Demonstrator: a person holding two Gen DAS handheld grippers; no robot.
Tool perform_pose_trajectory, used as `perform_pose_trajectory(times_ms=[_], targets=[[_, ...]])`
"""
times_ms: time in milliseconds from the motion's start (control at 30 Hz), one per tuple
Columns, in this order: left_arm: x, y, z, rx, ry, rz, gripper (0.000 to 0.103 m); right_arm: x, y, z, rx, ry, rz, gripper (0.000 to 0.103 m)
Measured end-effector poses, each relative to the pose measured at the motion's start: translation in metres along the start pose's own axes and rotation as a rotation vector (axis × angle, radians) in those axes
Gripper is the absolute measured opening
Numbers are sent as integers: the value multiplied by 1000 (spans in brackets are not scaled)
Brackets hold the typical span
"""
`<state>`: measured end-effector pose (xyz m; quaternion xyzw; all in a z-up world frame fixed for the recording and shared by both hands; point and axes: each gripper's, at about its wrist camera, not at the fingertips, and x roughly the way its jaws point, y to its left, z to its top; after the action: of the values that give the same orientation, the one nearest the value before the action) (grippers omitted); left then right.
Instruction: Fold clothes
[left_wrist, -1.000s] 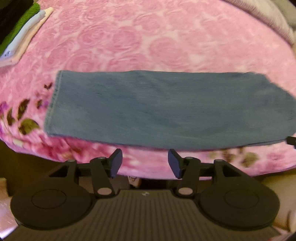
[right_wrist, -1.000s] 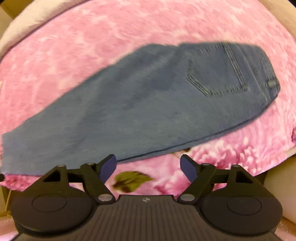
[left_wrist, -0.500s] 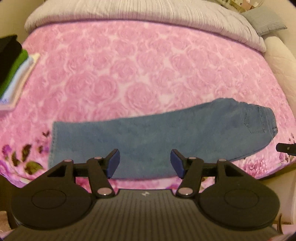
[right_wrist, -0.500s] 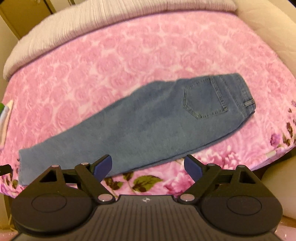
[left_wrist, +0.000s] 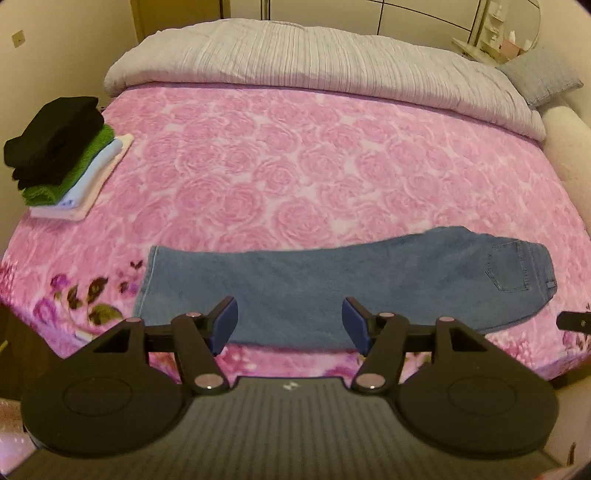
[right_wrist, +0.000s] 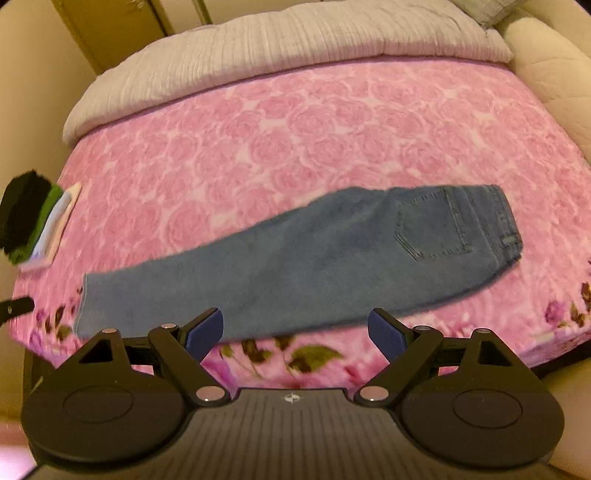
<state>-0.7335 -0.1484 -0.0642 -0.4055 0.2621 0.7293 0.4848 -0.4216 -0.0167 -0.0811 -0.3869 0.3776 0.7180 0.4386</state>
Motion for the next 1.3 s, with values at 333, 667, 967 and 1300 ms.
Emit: perform_pose_trajectory(times_ms=[333, 667, 967, 1300], targets=[[-48, -48, -72, -25, -33, 5, 60, -39, -54, -54, -35, 3, -21, 88], [-77, -66, -102, -9, -57, 23, 61, -62, -76, -78, -37, -26, -5, 88], [-87, -75, -115, -4, -68, 28, 63, -73, -81, -84, -45, -46, -10, 88], [-86, -79, -116, -13, -61, 33, 63, -74, -88, -79, -50, -64, -9, 88]])
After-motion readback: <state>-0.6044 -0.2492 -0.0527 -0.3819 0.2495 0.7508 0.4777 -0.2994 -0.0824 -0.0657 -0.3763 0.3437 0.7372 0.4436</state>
